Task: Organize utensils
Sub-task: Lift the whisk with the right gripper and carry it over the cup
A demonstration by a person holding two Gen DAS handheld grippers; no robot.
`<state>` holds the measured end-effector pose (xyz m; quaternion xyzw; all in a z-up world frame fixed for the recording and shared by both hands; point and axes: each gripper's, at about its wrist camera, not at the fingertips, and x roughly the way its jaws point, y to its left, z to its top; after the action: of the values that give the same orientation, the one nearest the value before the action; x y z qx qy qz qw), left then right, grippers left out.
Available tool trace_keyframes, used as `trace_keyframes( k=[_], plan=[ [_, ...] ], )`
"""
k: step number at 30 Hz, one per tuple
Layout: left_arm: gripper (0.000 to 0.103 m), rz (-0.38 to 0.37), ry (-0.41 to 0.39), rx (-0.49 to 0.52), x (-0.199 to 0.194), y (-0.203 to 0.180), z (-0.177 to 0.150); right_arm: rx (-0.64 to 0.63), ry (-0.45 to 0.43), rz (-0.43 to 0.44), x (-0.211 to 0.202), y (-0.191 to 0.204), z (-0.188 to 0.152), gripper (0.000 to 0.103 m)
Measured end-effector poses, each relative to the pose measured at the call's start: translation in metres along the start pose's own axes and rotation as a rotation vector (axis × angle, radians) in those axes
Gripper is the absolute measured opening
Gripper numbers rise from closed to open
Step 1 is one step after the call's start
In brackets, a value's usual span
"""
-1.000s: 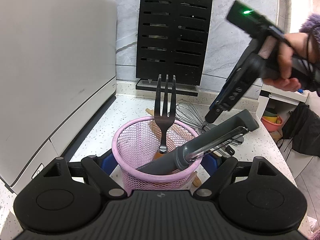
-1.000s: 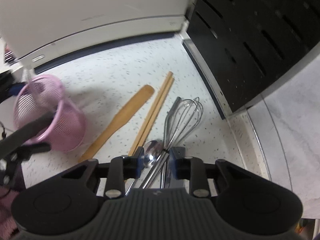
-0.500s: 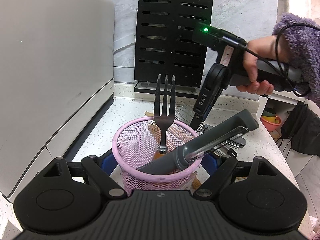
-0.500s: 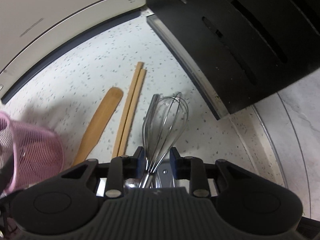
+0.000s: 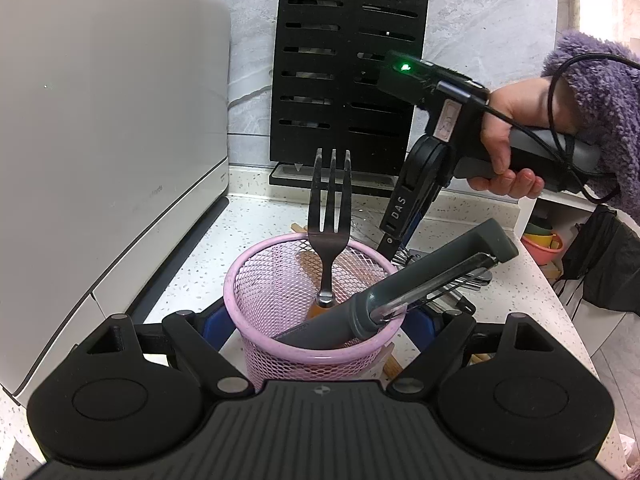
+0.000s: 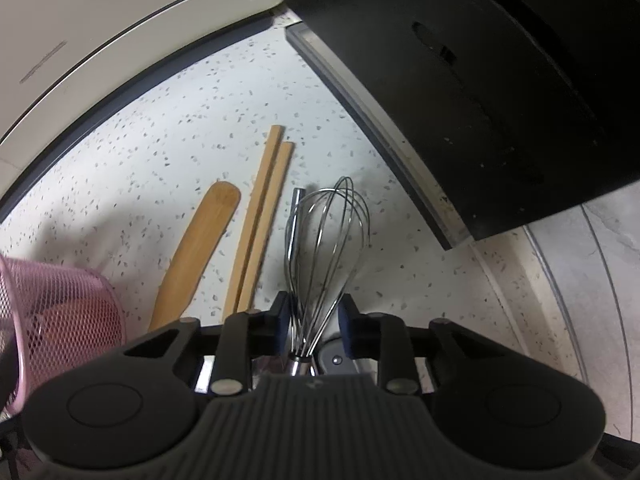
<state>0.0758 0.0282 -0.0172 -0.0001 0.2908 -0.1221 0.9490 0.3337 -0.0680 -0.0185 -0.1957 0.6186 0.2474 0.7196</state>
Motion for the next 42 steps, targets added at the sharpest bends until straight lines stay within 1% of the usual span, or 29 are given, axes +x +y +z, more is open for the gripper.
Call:
trace_keyframes(
  k=[11,18,21,25,31,35,37,40,42],
  plan=[
    [0.098,-0.002,0.005,-0.013,-0.006,0.0,-0.002,-0.06,-0.079,-0.007,-0.035,0.013,-0.021,0.022],
    [0.098,-0.01,0.003,-0.02,-0.015,-0.005,-0.008,-0.103,-0.18,-0.008,-0.07,0.027,-0.052,0.022],
    [0.098,-0.009,0.002,-0.022,-0.018,-0.008,-0.01,-0.134,-0.234,-0.021,-0.085,0.035,-0.066,0.022],
    [0.098,-0.01,0.0,-0.022,-0.02,-0.012,-0.012,-0.153,-0.315,-0.015,-0.106,0.043,-0.087,0.022],
    [0.098,-0.009,-0.001,-0.019,-0.024,-0.019,-0.016,-0.164,-0.476,0.015,-0.152,0.055,-0.116,0.022],
    [0.098,-0.009,-0.002,-0.016,-0.025,-0.022,-0.017,-0.164,-0.591,0.068,-0.181,0.063,-0.128,0.022],
    [0.098,-0.005,-0.003,-0.016,-0.024,-0.023,-0.017,-0.168,-0.648,0.112,-0.192,0.067,-0.132,0.022],
    [0.098,-0.001,-0.002,-0.018,-0.025,-0.023,-0.017,-0.184,-0.72,0.179,-0.198,0.077,-0.135,0.022],
    [0.098,-0.001,-0.001,-0.016,-0.025,-0.023,-0.017,-0.21,-0.753,0.192,-0.195,0.085,-0.136,0.022]
  ],
)
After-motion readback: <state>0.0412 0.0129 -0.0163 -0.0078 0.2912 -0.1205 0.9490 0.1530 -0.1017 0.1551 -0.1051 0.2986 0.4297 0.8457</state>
